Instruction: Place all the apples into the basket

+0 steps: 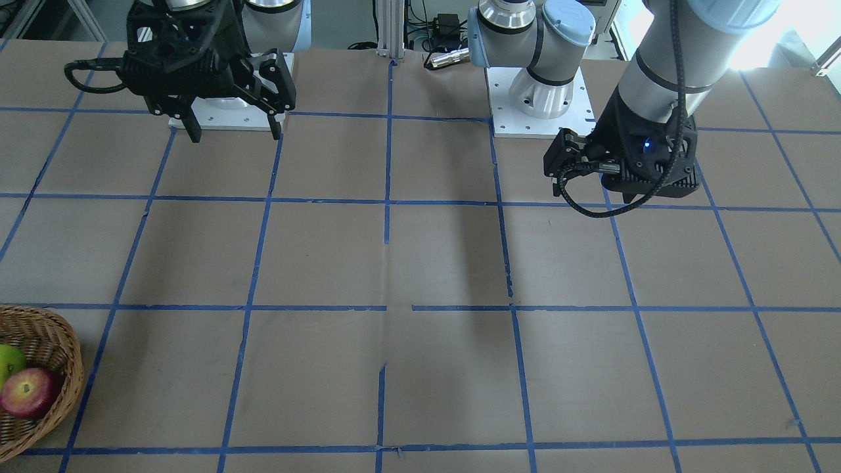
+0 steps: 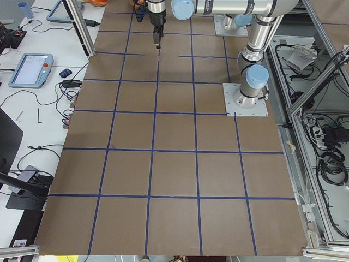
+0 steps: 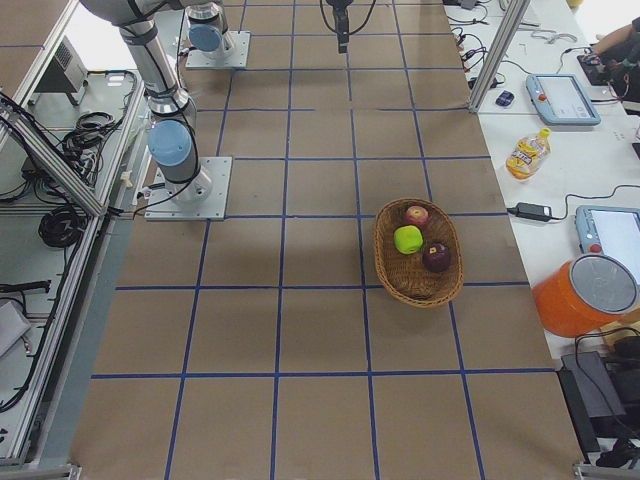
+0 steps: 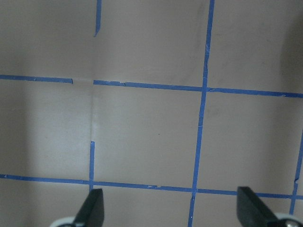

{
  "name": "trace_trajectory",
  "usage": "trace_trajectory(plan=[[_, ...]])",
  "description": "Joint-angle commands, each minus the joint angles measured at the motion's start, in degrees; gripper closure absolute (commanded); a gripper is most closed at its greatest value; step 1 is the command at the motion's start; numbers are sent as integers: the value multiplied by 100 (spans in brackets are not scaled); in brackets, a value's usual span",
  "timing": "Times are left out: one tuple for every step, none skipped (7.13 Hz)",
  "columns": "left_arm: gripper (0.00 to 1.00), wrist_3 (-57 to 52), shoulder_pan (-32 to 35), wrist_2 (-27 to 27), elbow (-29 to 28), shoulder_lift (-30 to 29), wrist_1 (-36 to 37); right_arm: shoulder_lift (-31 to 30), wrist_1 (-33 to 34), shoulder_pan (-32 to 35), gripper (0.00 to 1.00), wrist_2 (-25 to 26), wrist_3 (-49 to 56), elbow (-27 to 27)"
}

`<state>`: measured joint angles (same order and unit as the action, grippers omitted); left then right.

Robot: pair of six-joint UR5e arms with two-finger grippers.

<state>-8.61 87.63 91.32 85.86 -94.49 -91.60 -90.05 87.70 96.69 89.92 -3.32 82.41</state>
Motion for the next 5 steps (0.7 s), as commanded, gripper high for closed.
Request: trace_trajectory(plan=[[0,0,9,9,-8,-8,-7,-4,-60,-325,0,8,173,-94],[0,0,26,9,-8,-8,-7,-30,-112,-326,0,-1,174,-94],[0,0,61,17,-25,-17,-7,-39,-209,-326,0,-1,174,-102],[0,9,123,35,-60,-35,-7,-30,-253,-335,0,-1,174,-111],[0,9,123,26,-69,-52,2,-21,-245,-326,0,-1,174,-129]])
